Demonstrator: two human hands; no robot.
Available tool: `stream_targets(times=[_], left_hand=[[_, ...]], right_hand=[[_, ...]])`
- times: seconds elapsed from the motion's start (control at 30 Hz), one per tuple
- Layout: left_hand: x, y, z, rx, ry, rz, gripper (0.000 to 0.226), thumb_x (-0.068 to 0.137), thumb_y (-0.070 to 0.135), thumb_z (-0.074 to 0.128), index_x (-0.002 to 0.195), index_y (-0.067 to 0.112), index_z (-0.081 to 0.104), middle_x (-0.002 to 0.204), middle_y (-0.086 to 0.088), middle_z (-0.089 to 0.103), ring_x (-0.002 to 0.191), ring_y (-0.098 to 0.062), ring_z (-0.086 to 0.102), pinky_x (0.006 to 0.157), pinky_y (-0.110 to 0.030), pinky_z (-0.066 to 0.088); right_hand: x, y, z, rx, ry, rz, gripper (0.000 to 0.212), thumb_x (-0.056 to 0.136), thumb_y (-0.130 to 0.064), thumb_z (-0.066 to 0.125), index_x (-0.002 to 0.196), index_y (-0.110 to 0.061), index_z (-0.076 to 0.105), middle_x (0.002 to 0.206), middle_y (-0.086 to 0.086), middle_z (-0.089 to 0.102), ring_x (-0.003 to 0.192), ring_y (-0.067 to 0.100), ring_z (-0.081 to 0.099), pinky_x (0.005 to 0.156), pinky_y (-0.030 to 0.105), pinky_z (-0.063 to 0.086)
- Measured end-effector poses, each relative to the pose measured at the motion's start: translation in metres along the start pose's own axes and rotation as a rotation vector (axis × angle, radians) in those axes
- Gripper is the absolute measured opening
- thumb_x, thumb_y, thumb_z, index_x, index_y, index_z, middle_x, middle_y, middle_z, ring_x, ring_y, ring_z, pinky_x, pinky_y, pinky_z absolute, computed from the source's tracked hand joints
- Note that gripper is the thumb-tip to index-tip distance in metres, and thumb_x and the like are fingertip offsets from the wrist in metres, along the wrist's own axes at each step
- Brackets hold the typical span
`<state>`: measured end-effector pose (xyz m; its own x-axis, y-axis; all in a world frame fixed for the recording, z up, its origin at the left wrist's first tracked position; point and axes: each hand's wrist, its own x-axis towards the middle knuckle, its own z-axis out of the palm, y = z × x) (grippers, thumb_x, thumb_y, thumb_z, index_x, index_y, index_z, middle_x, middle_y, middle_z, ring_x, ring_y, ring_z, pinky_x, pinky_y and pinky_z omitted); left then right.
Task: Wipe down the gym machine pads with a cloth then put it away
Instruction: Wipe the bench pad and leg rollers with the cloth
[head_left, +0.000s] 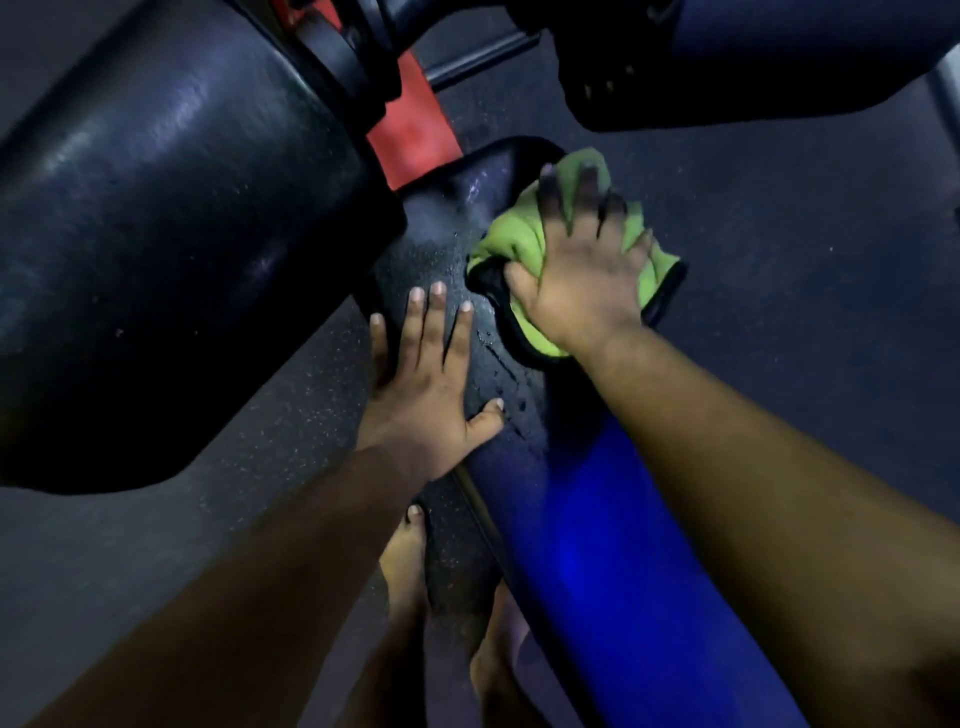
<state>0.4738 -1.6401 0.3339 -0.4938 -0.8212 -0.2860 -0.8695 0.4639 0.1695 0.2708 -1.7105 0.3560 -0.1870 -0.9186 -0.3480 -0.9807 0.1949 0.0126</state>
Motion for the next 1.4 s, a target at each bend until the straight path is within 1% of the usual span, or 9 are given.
stream_targets(times=[0.2, 0.4, 0.6, 0.77, 0.97, 1.1, 1.2, 1.3, 1.4], left_hand=[[0.001, 0.002, -0.007, -0.073, -0.047, -0.014, 0.107, 0.083, 0.072, 0.03, 0.162, 0.011, -0.007, 0.167, -0.02, -0.02, 0.155, -0.035, -0.019, 0.122, -0.066, -0.003], [0.005, 0.003, -0.005, -0.071, -0.111, -0.03, 0.109, 0.077, 0.075, 0.017, 0.155, 0.015, -0.028, 0.16, -0.017, -0.039, 0.15, -0.035, -0.033, 0.12, -0.065, -0.014], [0.006, 0.002, -0.007, -0.083, -0.109, -0.02, 0.109, 0.079, 0.075, 0.023, 0.157, 0.015, -0.025, 0.164, -0.017, -0.032, 0.152, -0.035, -0.029, 0.121, -0.064, -0.011], [-0.005, -0.004, -0.008, -0.108, -0.06, -0.069, 0.113, 0.087, 0.079, 0.035, 0.16, 0.009, -0.015, 0.168, -0.014, -0.023, 0.156, -0.03, -0.02, 0.122, -0.061, -0.01], [-0.045, -0.011, -0.01, -0.213, -0.098, -0.213, 0.102, 0.094, 0.077, 0.029, 0.16, 0.015, -0.017, 0.168, -0.004, -0.026, 0.157, -0.021, -0.017, 0.123, -0.064, -0.006], [-0.055, -0.002, -0.009, -0.195, -0.063, -0.224, 0.094, 0.099, 0.071, 0.028, 0.162, 0.012, -0.009, 0.17, -0.006, -0.018, 0.158, -0.021, -0.007, 0.122, -0.065, -0.003], [-0.057, -0.003, -0.007, -0.217, -0.035, -0.24, 0.101, 0.097, 0.074, 0.03, 0.16, 0.01, -0.015, 0.169, -0.007, -0.02, 0.158, -0.022, -0.012, 0.123, -0.065, -0.003], [-0.067, -0.002, -0.004, -0.25, 0.077, -0.367, 0.123, 0.087, 0.084, 0.04, 0.155, 0.006, -0.026, 0.167, -0.014, -0.023, 0.155, -0.024, -0.017, 0.121, -0.063, -0.005], [-0.071, 0.003, -0.003, -0.277, 0.118, -0.449, 0.135, 0.079, 0.09, 0.044, 0.152, 0.004, -0.03, 0.165, -0.015, -0.022, 0.156, -0.028, -0.014, 0.121, -0.066, 0.002]], right_hand=[[-0.105, 0.055, 0.021, -0.013, -0.075, -0.034, 0.094, 0.083, -0.075, 0.033, 0.162, -0.038, -0.002, 0.172, -0.003, -0.005, 0.157, 0.034, 0.008, 0.101, 0.074, 0.037], [0.023, -0.018, -0.015, 0.063, 0.011, 0.096, 0.091, 0.094, -0.066, 0.042, 0.163, -0.029, -0.005, 0.17, 0.011, 0.006, 0.149, 0.045, 0.02, 0.11, 0.072, 0.026], [0.024, 0.017, -0.021, -0.02, -0.032, -0.256, 0.087, 0.087, -0.073, 0.042, 0.161, -0.041, 0.009, 0.172, -0.007, 0.006, 0.156, 0.037, 0.007, 0.111, 0.078, 0.017], [0.038, -0.013, -0.017, 0.121, 0.001, 0.109, 0.094, 0.088, -0.073, 0.045, 0.16, -0.042, -0.008, 0.171, 0.01, -0.004, 0.155, 0.043, 0.004, 0.111, 0.076, 0.021], [0.023, -0.054, -0.008, -0.031, 0.073, -0.464, 0.09, 0.086, -0.071, 0.04, 0.162, -0.037, 0.008, 0.172, -0.004, 0.007, 0.158, 0.034, 0.0, 0.112, 0.077, 0.007], [0.047, -0.019, -0.012, 0.042, -0.004, -0.28, 0.096, 0.071, -0.09, 0.03, 0.156, -0.055, 0.005, 0.172, -0.006, -0.005, 0.158, 0.03, -0.004, 0.12, 0.07, 0.007], [0.035, -0.059, -0.014, -0.022, 0.05, -0.152, 0.09, 0.081, -0.082, 0.039, 0.159, -0.047, 0.012, 0.172, -0.003, -0.002, 0.157, 0.036, -0.002, 0.114, 0.078, 0.003], [0.0, -0.099, -0.005, -0.092, 0.057, -0.424, 0.085, 0.084, -0.074, 0.035, 0.158, -0.033, 0.028, 0.169, 0.003, 0.019, 0.154, 0.039, 0.012, 0.113, 0.074, 0.01], [0.006, -0.068, -0.012, -0.136, -0.014, -0.678, 0.091, 0.075, -0.077, 0.03, 0.158, -0.039, 0.03, 0.167, 0.002, 0.025, 0.154, 0.036, 0.014, 0.112, 0.077, 0.008]])
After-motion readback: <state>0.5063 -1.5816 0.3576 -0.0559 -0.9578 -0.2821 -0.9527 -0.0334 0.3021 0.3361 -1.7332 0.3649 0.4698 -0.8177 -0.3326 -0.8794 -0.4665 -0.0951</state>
